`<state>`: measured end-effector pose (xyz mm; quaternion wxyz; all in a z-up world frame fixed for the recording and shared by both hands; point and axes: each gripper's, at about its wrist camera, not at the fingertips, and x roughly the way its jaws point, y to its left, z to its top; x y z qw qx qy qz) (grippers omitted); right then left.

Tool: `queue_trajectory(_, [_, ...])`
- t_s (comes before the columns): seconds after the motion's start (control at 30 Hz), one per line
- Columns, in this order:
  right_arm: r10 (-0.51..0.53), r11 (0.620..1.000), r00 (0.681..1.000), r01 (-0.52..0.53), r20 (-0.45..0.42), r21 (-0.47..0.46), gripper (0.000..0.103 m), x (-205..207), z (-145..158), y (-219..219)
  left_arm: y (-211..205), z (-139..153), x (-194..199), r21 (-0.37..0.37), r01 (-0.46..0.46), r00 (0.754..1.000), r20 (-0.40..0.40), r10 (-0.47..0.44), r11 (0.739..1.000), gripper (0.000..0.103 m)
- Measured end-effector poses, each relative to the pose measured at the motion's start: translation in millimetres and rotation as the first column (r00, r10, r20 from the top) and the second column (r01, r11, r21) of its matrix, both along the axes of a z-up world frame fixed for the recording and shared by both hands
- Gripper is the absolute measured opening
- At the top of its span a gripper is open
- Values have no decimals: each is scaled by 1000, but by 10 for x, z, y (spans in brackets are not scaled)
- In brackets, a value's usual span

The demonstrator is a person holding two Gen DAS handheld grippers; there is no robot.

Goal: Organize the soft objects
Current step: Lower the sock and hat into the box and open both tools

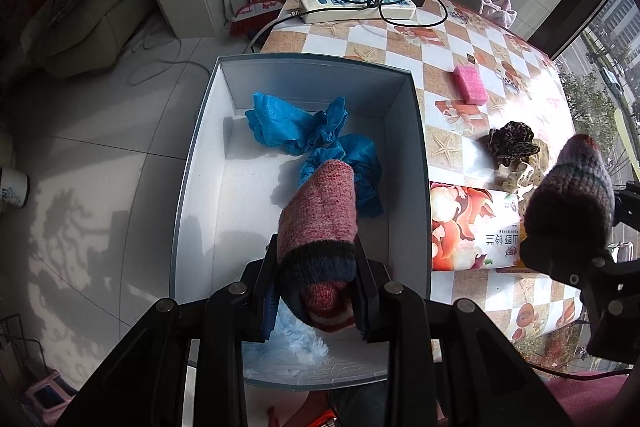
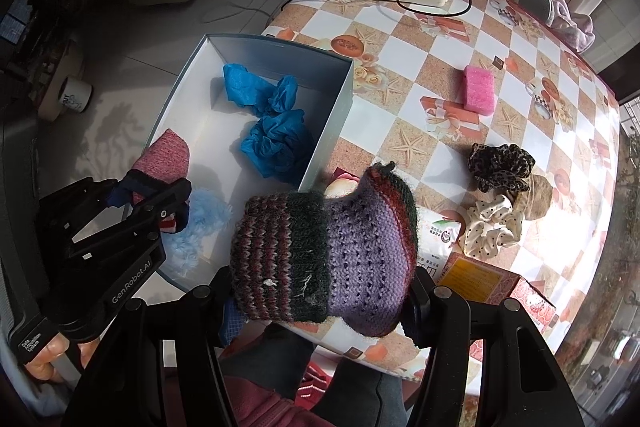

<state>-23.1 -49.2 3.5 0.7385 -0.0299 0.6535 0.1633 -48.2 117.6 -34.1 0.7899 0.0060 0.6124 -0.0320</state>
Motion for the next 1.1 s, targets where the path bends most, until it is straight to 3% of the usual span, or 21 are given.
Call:
queue_trajectory(0.67, [134,990,991,-133,-28,36,62,89,-105,565,336,-221,-142,22,-95,992,-78,96,995,35])
queue_trajectory(0.83, [147,988,989,-145,-28,45,63,99,-109,657,379,-220,-168,16,-113,990,-82,114,993,49])
queue_trajectory(0.97, [148,988,988,-146,-34,55,65,108,-122,691,396,-197,-188,8,-117,990,-74,117,993,74])
queue_trajectory(1.0, [150,987,988,-147,-37,57,67,108,-125,697,401,-192,-192,2,-119,990,-73,118,993,80])
queue_trajectory(1.1, [135,988,991,-133,-23,75,86,110,-96,672,411,-242,-175,-26,-135,985,-116,131,991,82])
